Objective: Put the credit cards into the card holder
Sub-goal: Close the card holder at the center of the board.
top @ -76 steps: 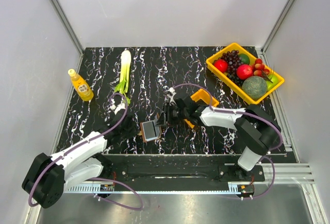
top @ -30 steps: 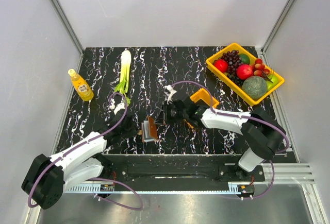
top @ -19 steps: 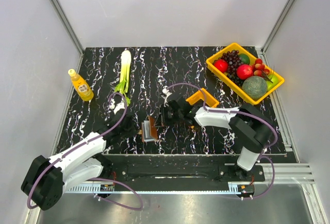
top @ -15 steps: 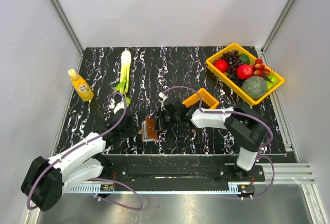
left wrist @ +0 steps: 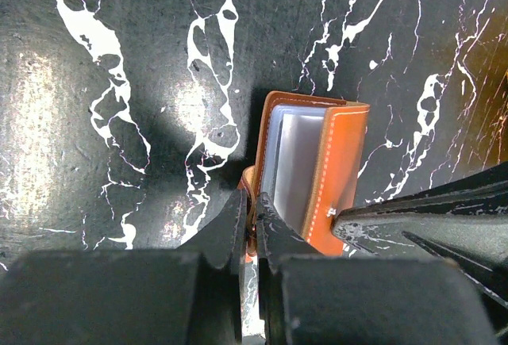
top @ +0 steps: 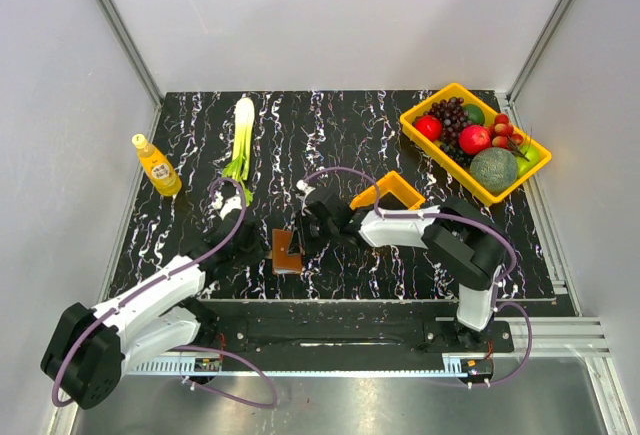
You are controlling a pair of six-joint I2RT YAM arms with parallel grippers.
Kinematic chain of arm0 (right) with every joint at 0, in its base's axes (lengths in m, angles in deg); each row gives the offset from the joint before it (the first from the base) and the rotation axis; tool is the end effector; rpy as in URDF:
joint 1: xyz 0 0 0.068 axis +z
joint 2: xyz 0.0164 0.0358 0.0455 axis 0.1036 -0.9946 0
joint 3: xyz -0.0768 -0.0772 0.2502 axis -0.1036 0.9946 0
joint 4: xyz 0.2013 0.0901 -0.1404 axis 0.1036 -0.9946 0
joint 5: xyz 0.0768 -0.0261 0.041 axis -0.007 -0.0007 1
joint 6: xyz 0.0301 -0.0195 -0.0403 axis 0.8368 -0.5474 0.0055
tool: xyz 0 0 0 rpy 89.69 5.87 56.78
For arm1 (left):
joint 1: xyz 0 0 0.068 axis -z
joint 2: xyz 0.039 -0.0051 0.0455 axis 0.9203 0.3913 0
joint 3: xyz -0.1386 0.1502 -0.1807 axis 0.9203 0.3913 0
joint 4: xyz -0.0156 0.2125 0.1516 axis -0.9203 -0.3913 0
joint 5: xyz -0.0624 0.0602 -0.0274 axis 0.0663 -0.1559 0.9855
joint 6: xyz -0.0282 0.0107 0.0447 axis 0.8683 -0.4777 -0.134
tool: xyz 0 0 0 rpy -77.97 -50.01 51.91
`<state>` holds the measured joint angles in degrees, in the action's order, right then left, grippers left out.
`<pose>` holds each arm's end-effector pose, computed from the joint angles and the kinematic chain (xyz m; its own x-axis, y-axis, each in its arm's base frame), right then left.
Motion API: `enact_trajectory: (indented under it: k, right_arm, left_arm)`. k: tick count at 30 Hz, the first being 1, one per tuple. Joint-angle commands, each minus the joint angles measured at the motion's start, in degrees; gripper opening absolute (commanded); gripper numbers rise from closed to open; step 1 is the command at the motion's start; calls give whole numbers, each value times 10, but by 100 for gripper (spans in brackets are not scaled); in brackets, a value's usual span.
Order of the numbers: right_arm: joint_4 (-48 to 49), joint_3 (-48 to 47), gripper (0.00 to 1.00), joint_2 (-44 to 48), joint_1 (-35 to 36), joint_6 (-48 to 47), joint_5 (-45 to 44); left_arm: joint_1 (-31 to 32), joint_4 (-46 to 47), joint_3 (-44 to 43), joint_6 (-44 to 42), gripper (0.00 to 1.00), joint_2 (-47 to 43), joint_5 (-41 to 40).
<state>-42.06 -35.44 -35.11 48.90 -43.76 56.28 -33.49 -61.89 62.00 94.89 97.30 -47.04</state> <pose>0.2139 0.3219 0.1562 -0.8763 -0.1750 -0.4488 -0.4500 0.6303 0.6327 0.1502 -0.0923 0.1721 -0.7699 -0.3908 -0.5045 -0.1944 0.8966 -0.3978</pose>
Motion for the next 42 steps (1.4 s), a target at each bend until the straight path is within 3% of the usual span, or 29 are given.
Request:
enact_trajectory:
  k: [1, 10, 23, 30, 33, 38, 42]
  right_arm:
    - [0, -41, 8, -20, 9, -1, -3]
    - [-18, -52, 9, -60, 14, 15, -24]
    - [-23, -54, 9, -75, 16, 14, -23]
    - [-26, -56, 9, -74, 16, 12, -23]
    - [-26, -56, 9, -73, 15, 10, -23]
    - [-26, -56, 9, -75, 15, 11, -22]
    - [-29, -58, 9, -74, 16, 10, -23]
  left_arm:
    - [2, 21, -29, -7, 0, 4, -6]
    - [1, 21, -29, -11, 1, -2, -5]
    - [2, 20, -30, -17, 32, -12, 1]
    - [2, 3, -44, -26, 20, -1, 0]
    - [2, -19, -59, -36, 20, 9, -3]
    - [2, -43, -85, -57, 42, 36, 5]
    - [2, -76, -112, -70, 44, 73, 9]
